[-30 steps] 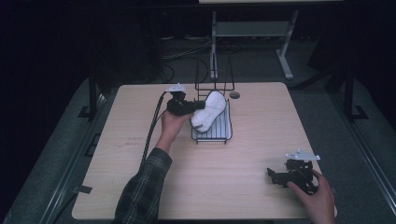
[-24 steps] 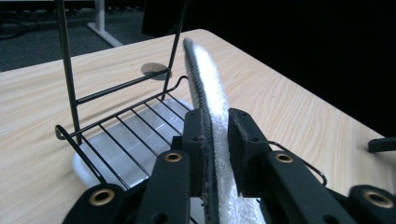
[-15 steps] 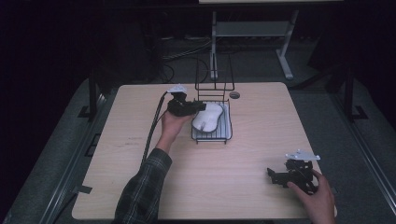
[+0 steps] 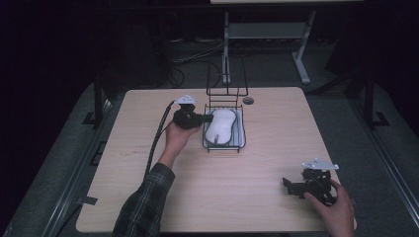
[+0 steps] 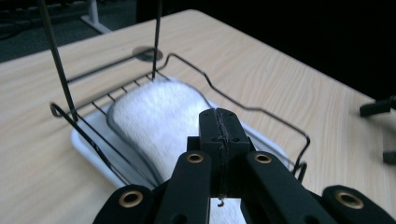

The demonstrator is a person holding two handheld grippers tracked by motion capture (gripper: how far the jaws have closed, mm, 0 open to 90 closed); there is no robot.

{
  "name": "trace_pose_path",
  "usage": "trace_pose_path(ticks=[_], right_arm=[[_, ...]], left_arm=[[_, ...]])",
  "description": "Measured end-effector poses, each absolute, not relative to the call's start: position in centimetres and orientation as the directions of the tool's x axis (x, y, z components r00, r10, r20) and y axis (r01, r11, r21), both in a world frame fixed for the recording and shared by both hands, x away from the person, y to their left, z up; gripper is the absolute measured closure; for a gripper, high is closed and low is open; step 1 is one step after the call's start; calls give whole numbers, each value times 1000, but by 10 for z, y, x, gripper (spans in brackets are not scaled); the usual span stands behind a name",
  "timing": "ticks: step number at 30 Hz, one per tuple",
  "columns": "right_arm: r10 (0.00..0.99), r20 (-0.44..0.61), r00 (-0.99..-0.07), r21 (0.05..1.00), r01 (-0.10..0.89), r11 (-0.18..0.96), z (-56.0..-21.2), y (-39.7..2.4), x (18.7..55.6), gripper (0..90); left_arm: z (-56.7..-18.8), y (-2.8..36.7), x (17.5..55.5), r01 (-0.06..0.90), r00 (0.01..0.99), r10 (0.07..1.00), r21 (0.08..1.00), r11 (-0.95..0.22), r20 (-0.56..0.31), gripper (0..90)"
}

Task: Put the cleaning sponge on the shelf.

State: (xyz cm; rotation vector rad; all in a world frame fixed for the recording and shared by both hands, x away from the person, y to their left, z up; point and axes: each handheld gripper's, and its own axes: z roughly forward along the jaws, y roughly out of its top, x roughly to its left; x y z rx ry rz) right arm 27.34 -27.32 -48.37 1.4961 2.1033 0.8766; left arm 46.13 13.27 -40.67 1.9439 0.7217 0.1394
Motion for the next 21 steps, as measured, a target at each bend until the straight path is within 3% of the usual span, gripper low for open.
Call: trace_pose_path(ticks=[12,21], right_arm=[[941,26,-338,697,681,225,-484,-273,273,0],[941,27,-337,696,682,224,-484,-273,273,0]], left_arm=[[-435,119,447,456,817,543,794,-402,-194,900],[-435,102,445,448,832,518,792,-415,-199,900]])
